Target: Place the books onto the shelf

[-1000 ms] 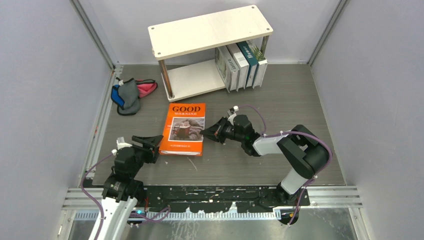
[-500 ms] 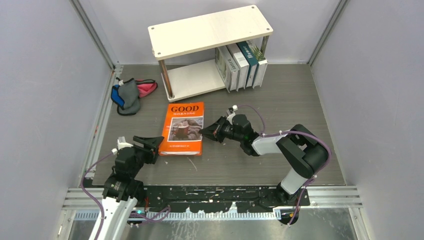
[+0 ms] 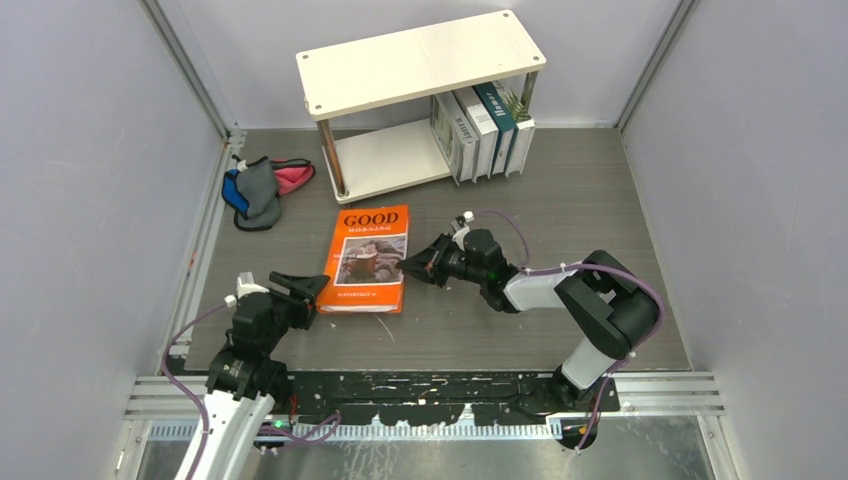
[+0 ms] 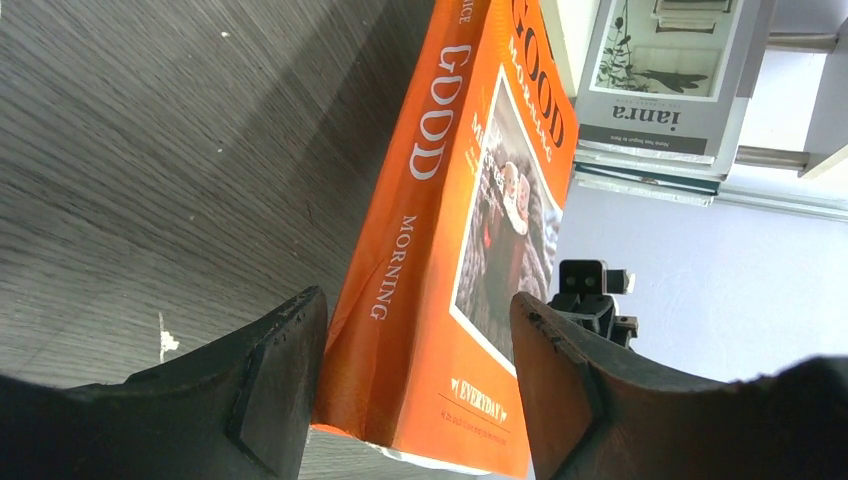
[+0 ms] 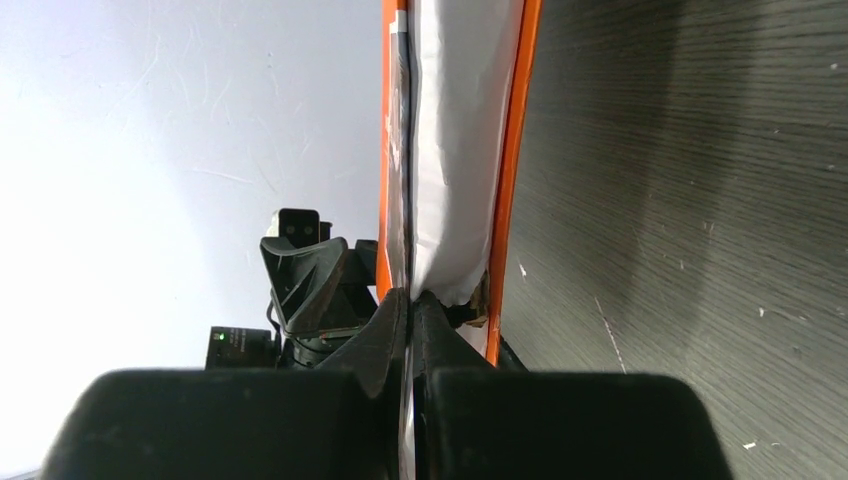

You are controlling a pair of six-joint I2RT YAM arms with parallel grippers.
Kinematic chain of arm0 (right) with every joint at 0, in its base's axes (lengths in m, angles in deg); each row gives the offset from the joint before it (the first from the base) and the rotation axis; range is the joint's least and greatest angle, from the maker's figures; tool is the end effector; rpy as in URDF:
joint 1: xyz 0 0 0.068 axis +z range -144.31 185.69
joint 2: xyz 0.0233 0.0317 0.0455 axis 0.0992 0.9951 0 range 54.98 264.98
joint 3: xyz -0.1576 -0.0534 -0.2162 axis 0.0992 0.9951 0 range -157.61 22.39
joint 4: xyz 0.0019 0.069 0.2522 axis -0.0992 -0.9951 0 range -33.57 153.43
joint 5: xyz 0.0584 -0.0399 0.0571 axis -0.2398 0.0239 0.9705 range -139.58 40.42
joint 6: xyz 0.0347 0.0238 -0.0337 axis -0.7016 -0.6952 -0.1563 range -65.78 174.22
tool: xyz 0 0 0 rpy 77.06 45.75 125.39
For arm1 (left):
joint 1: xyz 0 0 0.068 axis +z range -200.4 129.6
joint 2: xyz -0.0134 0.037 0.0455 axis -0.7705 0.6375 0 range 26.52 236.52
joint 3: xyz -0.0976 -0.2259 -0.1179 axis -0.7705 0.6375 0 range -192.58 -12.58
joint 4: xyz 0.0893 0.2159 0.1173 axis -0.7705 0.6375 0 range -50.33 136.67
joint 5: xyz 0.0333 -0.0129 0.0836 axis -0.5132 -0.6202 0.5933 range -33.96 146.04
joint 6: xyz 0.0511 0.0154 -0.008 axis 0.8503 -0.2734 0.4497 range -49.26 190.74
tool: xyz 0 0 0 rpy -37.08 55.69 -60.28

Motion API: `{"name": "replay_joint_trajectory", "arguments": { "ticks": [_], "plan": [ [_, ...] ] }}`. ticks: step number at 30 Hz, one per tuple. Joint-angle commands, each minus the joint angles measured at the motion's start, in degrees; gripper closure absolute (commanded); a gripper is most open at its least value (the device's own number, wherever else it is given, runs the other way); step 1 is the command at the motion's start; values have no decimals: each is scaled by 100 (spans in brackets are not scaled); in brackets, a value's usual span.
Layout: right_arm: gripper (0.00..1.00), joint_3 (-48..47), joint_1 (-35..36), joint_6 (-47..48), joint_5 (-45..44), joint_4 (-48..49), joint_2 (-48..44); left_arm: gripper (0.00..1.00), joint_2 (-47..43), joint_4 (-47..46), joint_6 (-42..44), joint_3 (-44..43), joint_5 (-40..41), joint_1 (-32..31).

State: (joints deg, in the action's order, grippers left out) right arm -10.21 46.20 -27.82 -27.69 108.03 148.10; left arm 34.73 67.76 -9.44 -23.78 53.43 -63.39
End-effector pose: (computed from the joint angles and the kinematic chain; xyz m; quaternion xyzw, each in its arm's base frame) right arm 0.2272 0.2116 0.1640 0.1709 0.7733 0.5915 0.1513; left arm 0.0965 -0.0239 0.1775 -0.4566 0.7095 -0.4029 0.3547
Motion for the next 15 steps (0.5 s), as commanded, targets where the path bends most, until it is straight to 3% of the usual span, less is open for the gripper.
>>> {"name": "replay_joint_trajectory", "arguments": {
  "ticks": [1,12,15],
  "plan": [
    [99,-152,109,-47,327,450,-456,33,-4,-107,205,-269,20,-11],
    [99,-83,82,-5,525,357,-587,33,-137,-30,179,-277,135,-11],
    [99,-116,86,-9,584,361,-533,33,-121,-371,53,-185,17,-10]
  ]
}}
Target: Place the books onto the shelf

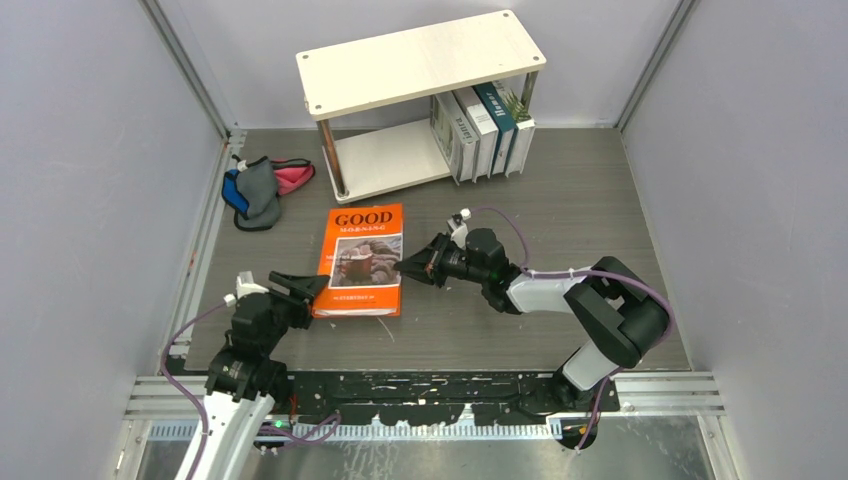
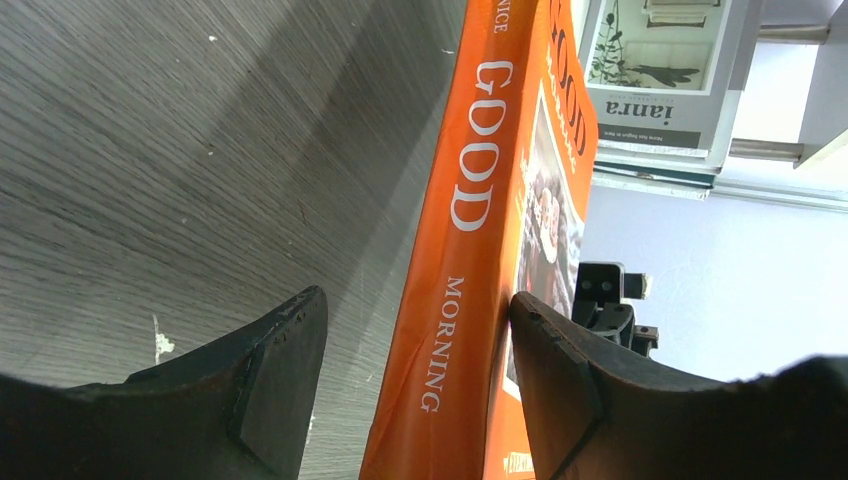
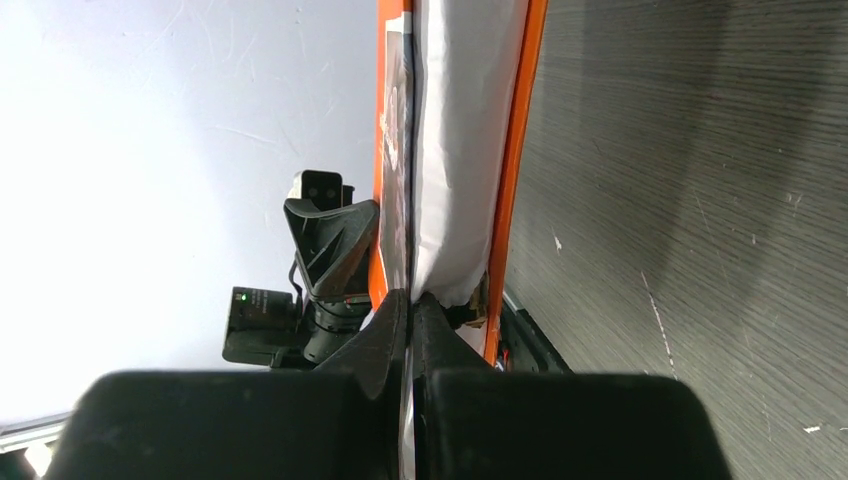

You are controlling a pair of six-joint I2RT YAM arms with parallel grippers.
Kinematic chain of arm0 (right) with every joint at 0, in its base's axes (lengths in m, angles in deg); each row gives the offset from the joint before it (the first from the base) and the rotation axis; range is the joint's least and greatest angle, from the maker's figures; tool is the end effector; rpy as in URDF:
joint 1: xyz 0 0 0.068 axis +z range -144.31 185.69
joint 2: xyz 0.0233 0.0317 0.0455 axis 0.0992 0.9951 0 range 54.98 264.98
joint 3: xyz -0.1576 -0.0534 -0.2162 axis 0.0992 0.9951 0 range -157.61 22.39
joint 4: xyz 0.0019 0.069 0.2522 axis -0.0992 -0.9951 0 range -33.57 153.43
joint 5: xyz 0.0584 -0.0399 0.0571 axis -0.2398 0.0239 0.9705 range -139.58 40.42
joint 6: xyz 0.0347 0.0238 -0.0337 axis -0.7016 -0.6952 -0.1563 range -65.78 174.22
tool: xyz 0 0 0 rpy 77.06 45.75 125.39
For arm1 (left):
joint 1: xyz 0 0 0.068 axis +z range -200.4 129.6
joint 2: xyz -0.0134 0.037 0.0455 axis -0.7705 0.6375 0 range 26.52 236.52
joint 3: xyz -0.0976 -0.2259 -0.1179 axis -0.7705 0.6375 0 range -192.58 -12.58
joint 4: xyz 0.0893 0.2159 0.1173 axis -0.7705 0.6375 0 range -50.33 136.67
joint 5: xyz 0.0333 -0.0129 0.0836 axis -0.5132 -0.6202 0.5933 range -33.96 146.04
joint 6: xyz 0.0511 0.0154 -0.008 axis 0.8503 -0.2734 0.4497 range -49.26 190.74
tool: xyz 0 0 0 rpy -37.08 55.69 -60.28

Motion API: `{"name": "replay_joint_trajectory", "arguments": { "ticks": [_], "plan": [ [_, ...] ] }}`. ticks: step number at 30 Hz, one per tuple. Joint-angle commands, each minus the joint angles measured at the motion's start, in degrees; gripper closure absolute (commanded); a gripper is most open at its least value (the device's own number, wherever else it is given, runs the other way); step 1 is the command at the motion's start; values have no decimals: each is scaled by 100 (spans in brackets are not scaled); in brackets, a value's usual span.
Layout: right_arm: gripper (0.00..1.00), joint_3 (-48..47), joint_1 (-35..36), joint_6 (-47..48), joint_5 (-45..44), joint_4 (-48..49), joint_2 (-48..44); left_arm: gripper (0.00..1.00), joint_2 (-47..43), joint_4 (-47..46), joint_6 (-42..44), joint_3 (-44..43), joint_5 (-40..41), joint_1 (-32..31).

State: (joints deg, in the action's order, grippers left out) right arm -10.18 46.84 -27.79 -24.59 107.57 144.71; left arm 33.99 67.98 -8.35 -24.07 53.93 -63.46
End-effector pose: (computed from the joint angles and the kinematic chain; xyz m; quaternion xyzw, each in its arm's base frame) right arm 0.2202 0.2125 0.1802 0.1405 0.7631 0.6150 0.1403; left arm 0.0954 -0.0234 0.1798 -0.4492 0.7097 -0.4014 0.3651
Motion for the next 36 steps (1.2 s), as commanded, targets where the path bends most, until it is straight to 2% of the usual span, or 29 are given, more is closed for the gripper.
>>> {"name": "replay_joint_trajectory", "arguments": {
  "ticks": [1,7,15,18,23,28,33,35,36],
  "plan": [
    [99,-129,23,4,301,403,-161,33,-38,-536,-127,-114,-98,-4],
    [99,-276,23,-117,484,664,207,34,188,-1514,-302,85,-561,-6],
    [99,-412,19,-317,559,993,527,37,1021,-2514,-220,97,-1210,-4],
    [99,-450,14,-275,553,917,518,44,1199,-2576,-142,36,-1289,-4],
    [99,-482,-10,-232,550,838,483,63,1178,-2318,-3,-77,-1191,-4],
    [98,-441,-65,-176,551,740,426,66,1012,-1962,113,-179,-1022,-4],
    [88,-472,-96,15,550,523,320,66,893,-1686,226,-309,-856,-4],
    [78,-542,-98,281,531,157,179,66,911,-1579,300,-391,-824,-6],
    [69,-579,-98,453,499,-161,82,66,922,-1499,332,-437,-795,-4]
  ]
}}
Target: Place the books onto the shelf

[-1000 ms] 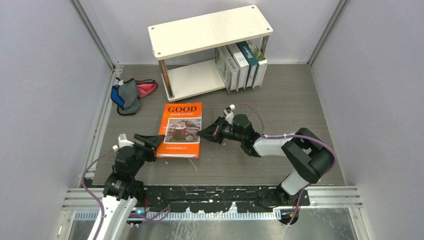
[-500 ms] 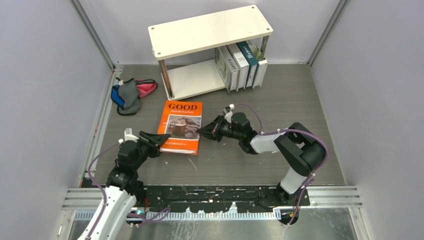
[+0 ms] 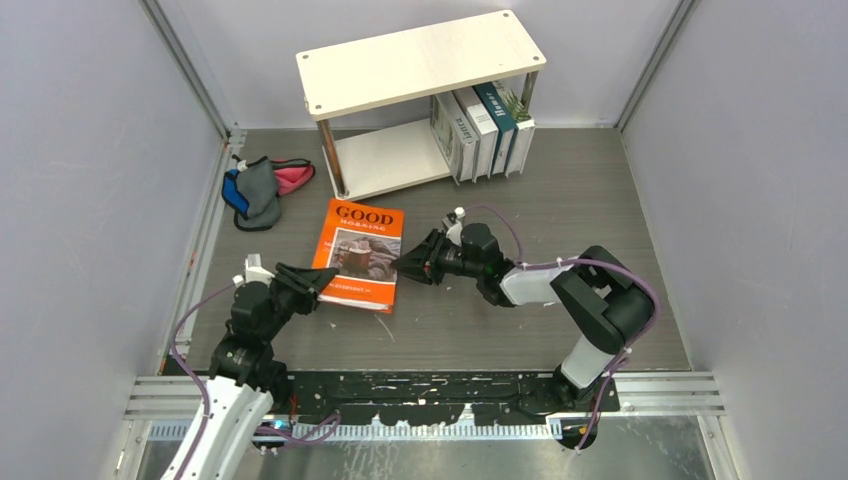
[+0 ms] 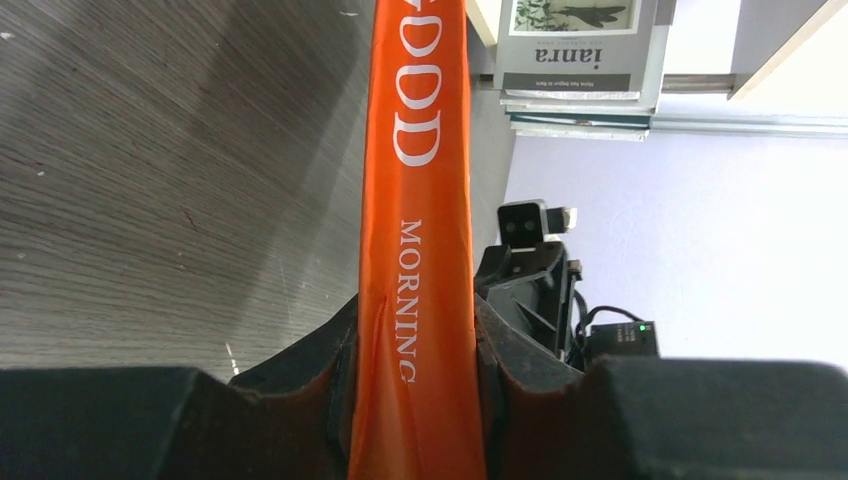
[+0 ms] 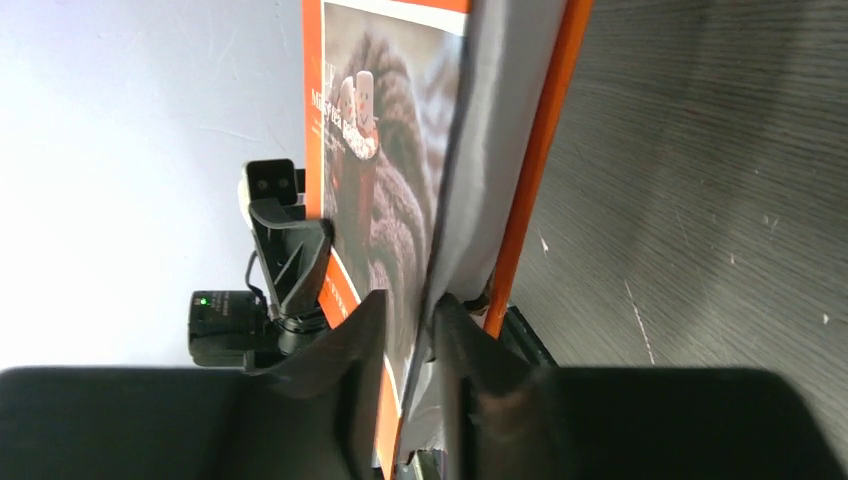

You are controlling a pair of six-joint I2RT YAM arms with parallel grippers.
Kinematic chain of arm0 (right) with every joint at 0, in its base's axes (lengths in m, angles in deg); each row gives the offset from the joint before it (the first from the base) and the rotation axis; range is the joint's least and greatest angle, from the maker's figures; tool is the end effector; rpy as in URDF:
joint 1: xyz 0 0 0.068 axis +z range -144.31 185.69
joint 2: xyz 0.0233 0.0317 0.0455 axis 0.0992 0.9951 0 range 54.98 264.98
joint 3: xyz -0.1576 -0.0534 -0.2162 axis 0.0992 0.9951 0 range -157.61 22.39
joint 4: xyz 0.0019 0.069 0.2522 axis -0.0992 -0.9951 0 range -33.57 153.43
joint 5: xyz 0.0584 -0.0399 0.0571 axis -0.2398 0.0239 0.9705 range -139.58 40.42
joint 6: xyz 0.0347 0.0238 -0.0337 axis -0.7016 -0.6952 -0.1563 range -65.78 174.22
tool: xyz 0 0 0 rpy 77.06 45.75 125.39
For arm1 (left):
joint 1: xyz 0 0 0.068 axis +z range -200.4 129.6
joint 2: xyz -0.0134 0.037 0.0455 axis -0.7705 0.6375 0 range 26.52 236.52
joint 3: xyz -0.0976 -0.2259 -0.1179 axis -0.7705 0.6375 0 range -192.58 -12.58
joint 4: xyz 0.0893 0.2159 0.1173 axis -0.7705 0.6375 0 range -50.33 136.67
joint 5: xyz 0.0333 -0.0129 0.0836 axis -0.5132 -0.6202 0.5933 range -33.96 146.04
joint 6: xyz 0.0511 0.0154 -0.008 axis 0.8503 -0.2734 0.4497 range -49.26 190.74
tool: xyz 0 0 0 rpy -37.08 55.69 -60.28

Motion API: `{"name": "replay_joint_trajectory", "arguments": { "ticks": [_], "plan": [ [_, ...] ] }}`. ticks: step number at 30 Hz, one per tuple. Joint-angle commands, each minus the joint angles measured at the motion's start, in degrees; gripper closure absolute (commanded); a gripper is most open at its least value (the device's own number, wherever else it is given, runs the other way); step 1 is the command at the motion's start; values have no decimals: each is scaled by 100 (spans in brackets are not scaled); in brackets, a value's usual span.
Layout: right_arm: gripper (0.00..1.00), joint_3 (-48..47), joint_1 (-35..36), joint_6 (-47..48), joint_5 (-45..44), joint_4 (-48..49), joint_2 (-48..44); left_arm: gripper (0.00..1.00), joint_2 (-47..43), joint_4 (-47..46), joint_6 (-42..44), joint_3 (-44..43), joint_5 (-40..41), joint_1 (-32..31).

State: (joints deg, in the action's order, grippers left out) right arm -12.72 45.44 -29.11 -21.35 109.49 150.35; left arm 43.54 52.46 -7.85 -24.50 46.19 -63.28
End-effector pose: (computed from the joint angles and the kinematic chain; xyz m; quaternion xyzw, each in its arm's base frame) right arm 0.2357 0.2179 0.1675 0.1449 0.7662 0.6155 0.1147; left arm 0.1163 -0.0328 0.1953 -0.3945 0.7041 -0.4684 0.3596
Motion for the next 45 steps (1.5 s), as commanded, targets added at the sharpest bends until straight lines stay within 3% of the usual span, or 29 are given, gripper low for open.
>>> {"name": "replay_joint_trajectory", "arguments": {
  "ticks": [1,6,11,15,21,25,29,33,39,45],
  "plan": [
    [63,-365,41,747,136,-616,-596,66,-32,105,331,-430,9,-21],
    [51,-496,29,1390,-65,-1522,-1060,66,23,166,401,-525,118,-25],
    [47,-501,-5,1775,-227,-2048,-1389,66,123,201,526,-666,170,-22],
    [46,-671,7,2535,-543,-3082,-1814,67,224,286,643,-862,261,-34],
    [46,-1259,130,4171,-1691,-5187,-2532,67,453,472,836,-1255,403,-65],
    [46,-1732,513,5070,-2592,-6084,-2762,67,743,485,930,-1510,546,-206],
    [45,-2081,1027,5739,-3633,-6524,-2780,68,1106,570,1092,-1806,927,-670],
    [45,-2269,1522,6200,-4553,-6739,-2750,69,1495,645,1213,-2097,1922,-1520],
    [45,-2168,1994,6417,-5936,-6919,-2928,69,2088,528,1294,-2438,3134,-2656],
    [45,-1860,2300,6491,-7144,-7043,-3294,69,2605,360,1421,-2737,3850,-3276]
  ]
}}
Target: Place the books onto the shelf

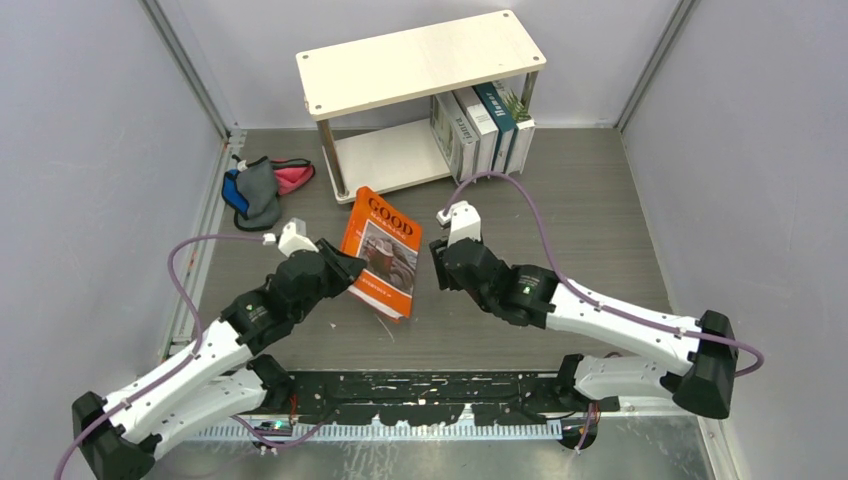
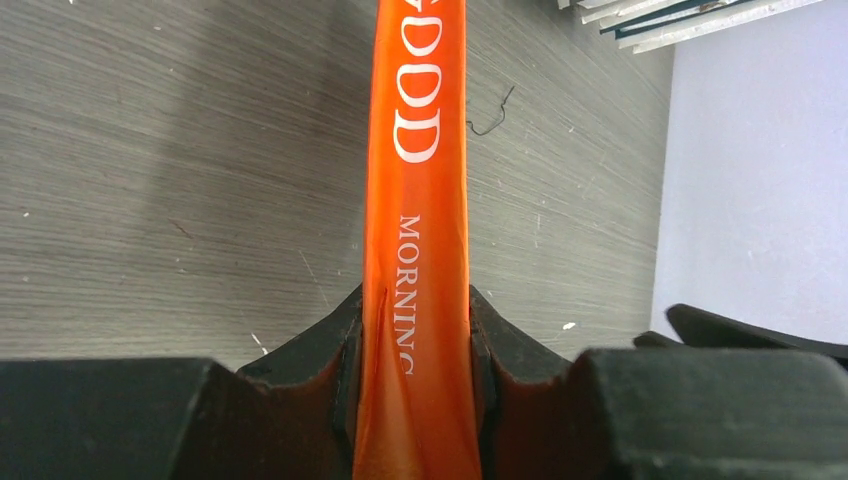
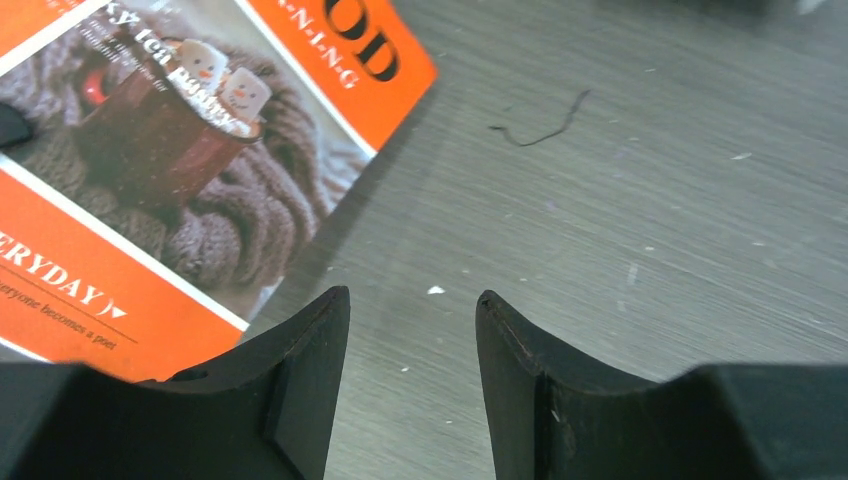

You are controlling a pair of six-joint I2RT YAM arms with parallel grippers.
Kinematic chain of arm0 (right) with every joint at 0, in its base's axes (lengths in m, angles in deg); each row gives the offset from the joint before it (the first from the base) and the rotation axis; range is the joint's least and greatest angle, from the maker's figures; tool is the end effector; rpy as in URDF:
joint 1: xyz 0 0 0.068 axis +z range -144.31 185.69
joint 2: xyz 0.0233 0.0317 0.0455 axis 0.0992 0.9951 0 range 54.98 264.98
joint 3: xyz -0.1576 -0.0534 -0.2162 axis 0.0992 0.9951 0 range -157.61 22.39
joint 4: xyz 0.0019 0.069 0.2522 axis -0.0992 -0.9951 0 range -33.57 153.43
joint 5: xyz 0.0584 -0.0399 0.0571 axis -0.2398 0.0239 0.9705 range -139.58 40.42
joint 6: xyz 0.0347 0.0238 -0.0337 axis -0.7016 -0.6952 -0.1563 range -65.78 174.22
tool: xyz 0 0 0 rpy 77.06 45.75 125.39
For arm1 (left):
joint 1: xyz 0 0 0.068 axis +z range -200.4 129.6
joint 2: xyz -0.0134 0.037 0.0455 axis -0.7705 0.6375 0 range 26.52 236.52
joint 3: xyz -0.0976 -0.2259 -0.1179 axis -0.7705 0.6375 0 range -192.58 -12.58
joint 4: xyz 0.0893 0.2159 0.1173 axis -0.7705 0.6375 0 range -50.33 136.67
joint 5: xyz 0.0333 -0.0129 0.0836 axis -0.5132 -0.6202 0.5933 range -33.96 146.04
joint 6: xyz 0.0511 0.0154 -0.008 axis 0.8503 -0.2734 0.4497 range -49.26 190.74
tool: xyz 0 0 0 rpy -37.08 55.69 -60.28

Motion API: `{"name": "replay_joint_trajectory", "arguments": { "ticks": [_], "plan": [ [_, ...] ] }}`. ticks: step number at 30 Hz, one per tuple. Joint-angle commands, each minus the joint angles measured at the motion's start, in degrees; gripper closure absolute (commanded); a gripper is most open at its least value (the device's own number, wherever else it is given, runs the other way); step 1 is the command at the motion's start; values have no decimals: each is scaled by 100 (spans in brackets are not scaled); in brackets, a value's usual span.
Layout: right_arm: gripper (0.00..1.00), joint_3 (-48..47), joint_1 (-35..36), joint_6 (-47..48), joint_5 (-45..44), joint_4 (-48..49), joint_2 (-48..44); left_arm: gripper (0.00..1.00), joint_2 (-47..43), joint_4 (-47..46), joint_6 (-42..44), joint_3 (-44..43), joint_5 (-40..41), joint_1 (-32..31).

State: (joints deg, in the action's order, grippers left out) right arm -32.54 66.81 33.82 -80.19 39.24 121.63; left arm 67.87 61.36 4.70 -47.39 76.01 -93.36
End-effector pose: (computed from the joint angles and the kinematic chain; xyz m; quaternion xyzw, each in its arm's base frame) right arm 0.1377 0.2122 0.3035 -0.1863 0.8471 0.1083 0.4857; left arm 0.1303 -0.1046 0.2689 -0.2563 0.8103 -0.3252 0.4147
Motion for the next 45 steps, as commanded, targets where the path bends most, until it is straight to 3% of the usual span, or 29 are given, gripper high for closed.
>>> {"name": "replay_joint_trajectory", "arguments": {
  "ticks": [1,11,21,40,45],
  "plan": [
    [45,162,229,254,-1442,-27,-472,69,259,-545,204,-501,981,-341],
    [44,755,1282,1076,-2515,762,-957,68,1254,-615,534,-1191,1955,-1027],
    [36,1108,2136,2268,-2329,1736,-1123,66,1968,-487,710,-1902,2198,-1144],
    [33,744,2975,2582,-2333,2264,-430,62,2715,-96,641,-2809,2185,-1144],
    [33,845,2984,2430,-2789,2383,-505,63,2702,25,467,-2732,2266,-1159]
  ]
}}
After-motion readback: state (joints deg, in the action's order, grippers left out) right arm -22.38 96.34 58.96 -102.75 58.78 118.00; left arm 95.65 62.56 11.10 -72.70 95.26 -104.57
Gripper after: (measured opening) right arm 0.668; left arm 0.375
